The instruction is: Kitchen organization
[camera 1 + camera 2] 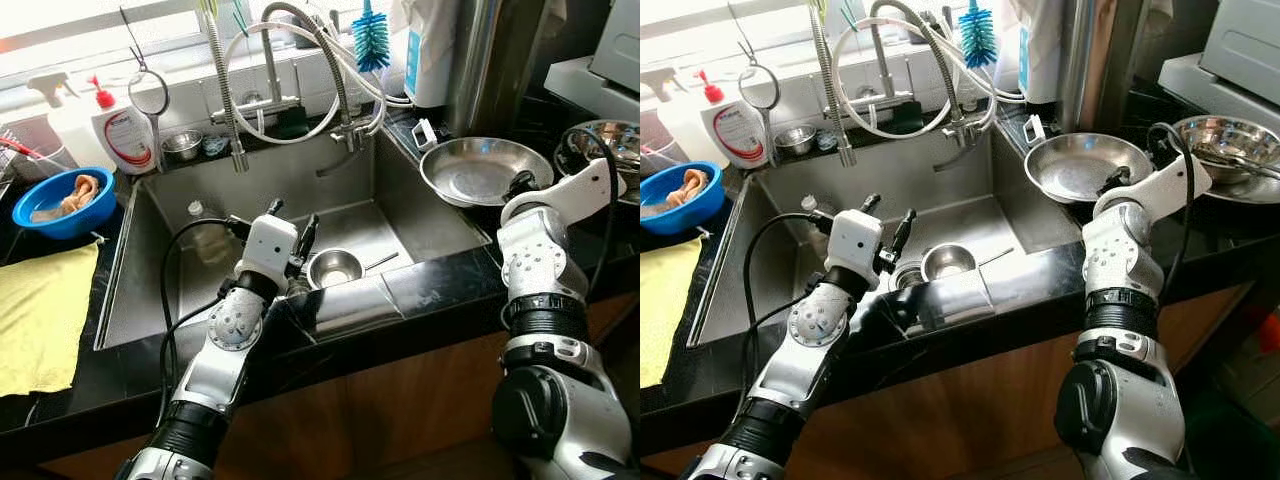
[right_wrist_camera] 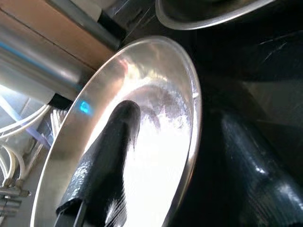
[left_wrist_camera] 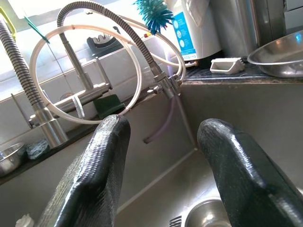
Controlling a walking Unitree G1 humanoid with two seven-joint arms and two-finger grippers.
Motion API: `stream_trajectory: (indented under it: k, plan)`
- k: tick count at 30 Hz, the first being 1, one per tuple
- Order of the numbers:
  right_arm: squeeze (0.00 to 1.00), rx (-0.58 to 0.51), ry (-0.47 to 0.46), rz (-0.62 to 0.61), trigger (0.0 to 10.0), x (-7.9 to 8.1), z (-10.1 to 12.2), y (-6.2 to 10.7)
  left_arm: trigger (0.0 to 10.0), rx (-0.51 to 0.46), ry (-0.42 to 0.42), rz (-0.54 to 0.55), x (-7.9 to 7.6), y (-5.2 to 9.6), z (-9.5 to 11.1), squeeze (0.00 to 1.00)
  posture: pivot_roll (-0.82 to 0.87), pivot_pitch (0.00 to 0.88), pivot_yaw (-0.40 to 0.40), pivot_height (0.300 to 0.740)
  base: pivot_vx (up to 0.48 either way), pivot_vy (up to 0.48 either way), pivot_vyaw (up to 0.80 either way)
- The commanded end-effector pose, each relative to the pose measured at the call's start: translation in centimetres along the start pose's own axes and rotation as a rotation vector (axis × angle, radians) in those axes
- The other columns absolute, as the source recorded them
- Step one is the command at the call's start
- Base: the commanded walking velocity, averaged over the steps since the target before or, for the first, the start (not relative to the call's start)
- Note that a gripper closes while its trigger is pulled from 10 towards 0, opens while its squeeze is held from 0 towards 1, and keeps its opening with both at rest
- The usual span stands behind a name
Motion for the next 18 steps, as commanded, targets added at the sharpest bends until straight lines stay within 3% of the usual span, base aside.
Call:
stream_trajectory:
  k: [1,2,3,4,18]
  plan:
    - [0.00,0.031,0.003,0.002,10.0,0.63,-0.49,0.00,10.0,-0.006,-0.017,0.006,0.32,-0.03,0.37,0.00,-0.21,0.000,0.144,0.740,0.000,0.000,0.00]
    - [0.00,0.036,0.006,-0.005,9.1,0.57,-0.63,-0.04,10.0,-0.006,-0.017,0.007,0.34,0.00,0.36,0.00,-0.21,0.000,0.144,0.740,0.000,0.000,0.00]
    - [0.00,0.036,0.006,-0.005,9.1,0.57,-0.63,-0.04,10.0,-0.006,-0.017,0.007,0.34,0.00,0.36,0.00,-0.21,0.000,0.144,0.740,0.000,0.000,0.00]
    - [0.00,0.042,0.000,-0.006,0.0,0.61,-0.82,-0.09,10.0,-0.005,-0.018,0.010,0.40,0.06,0.34,0.00,-0.21,0.000,0.143,0.740,0.000,0.000,0.00]
    - [0.00,0.038,-0.022,-0.011,0.0,0.93,-0.90,-0.04,10.0,-0.004,-0.022,0.012,0.43,0.07,0.32,0.00,-0.21,0.000,0.145,0.740,0.000,0.000,0.00]
Point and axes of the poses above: a point about 5 cm out from each wrist's last joint towards the gripper, its own y axis pointing back from the gripper into the wrist, its own z axis along the axis of the wrist's last joint, x = y × z, the point moved 1 cm from there along -y, pointing out of the wrist towards the gripper, and after that the axes turned 9 degrees about y, right-handed, at the moved point
